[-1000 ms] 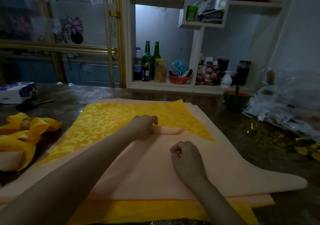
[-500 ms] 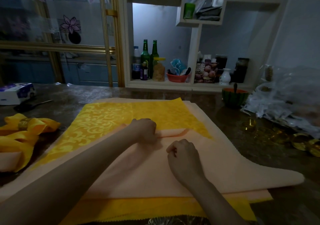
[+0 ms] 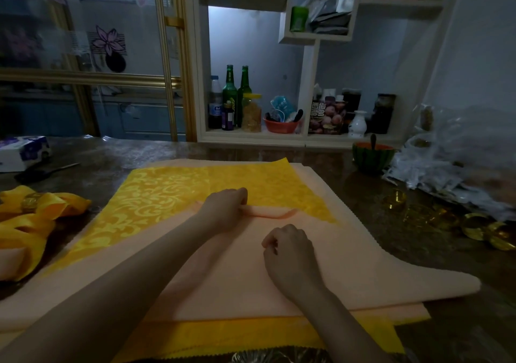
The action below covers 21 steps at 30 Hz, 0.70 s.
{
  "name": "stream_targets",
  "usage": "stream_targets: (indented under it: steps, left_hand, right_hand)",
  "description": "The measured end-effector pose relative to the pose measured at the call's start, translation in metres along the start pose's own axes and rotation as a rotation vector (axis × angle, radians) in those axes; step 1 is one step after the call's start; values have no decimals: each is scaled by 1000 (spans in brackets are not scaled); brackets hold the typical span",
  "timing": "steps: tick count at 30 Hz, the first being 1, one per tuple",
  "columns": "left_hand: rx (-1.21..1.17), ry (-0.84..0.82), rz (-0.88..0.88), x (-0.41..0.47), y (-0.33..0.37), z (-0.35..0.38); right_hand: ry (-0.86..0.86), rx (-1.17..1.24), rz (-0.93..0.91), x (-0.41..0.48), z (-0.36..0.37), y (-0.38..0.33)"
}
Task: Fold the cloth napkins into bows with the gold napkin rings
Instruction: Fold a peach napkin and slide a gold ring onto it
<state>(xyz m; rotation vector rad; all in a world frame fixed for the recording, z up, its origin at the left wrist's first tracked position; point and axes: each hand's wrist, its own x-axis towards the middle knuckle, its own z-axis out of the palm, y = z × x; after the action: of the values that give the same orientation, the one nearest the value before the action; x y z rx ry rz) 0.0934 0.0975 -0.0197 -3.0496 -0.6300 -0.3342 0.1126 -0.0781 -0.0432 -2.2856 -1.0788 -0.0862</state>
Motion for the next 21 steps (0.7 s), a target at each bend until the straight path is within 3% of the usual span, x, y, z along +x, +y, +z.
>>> stream_targets:
  steps: [4, 10, 21]
  left_hand:
    - [35, 0, 11, -4, 5, -2]
    - [136, -222, -7, -6, 17, -17]
    - [-82, -143, -39, 2, 5, -14]
  right_hand:
    - [1, -21, 1, 1, 0, -1]
    - [-13, -41, -5, 0, 1, -1]
    - [-44, -64, -10, 0, -1, -3]
